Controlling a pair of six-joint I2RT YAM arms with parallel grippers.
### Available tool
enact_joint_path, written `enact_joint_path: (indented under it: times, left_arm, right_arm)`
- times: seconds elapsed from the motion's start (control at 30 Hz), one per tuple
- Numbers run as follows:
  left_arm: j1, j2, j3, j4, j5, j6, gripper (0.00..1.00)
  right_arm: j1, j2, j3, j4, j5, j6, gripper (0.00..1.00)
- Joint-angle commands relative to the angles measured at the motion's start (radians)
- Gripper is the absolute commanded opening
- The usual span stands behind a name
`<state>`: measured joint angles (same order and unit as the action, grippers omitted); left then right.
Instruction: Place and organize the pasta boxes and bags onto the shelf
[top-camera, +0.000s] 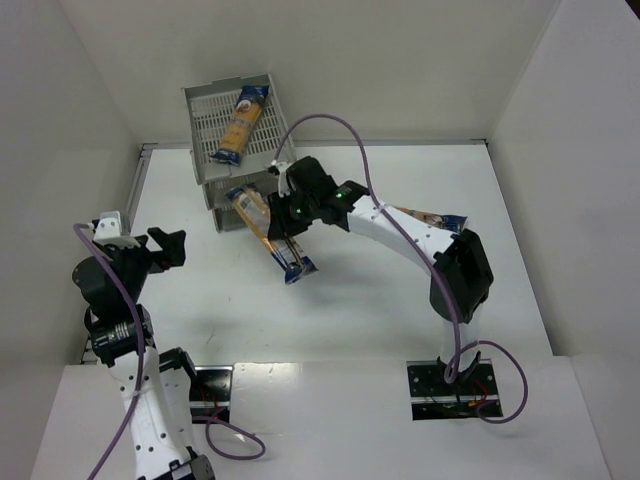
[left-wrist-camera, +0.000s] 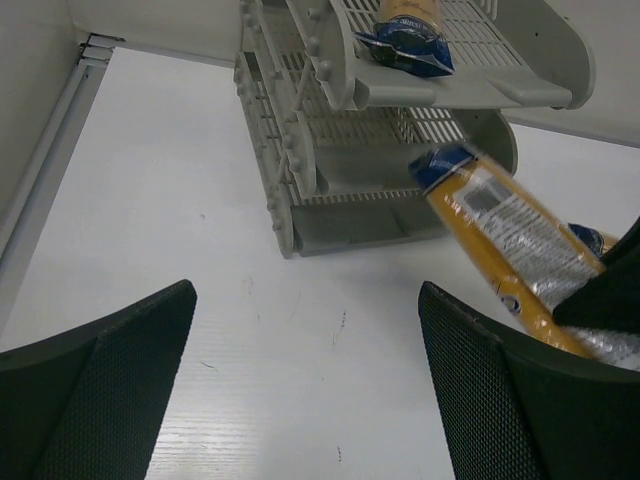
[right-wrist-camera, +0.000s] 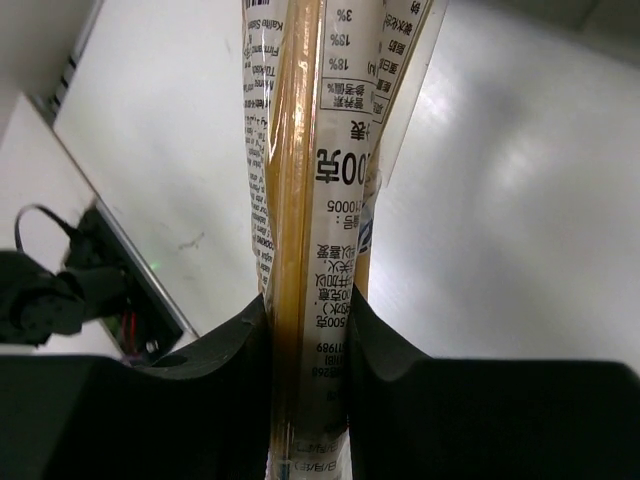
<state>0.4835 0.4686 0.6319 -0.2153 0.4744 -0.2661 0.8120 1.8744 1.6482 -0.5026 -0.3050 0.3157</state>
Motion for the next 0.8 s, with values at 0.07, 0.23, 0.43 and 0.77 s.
enact_joint_path:
  times: [0.07,0.23,0.43,0.77]
  left_arm:
    - [0.009,0.027,-0.003,0.042,0.036,-0.012,0.99]
    - [0.009,0.047,-0.003,0.042,0.066,-0.012,0.99]
    - [-0.003,0.111,0.009,0.06,0.207,-0.002,0.99]
    - [-0.1,0.279,0.029,0.07,0.244,0.011,0.99]
  right_arm:
    - [-0.033,0.026,0.177,0.134,0.015,0.062,0.0]
    - [-0.033,0.101,0.24,0.145,0.066,0.062,0.0]
    - [-0.033,0.155,0.305,0.145,0.098,0.062,0.0]
    - [-0.056,0.238,0.439,0.165,0.116,0.186,0.0]
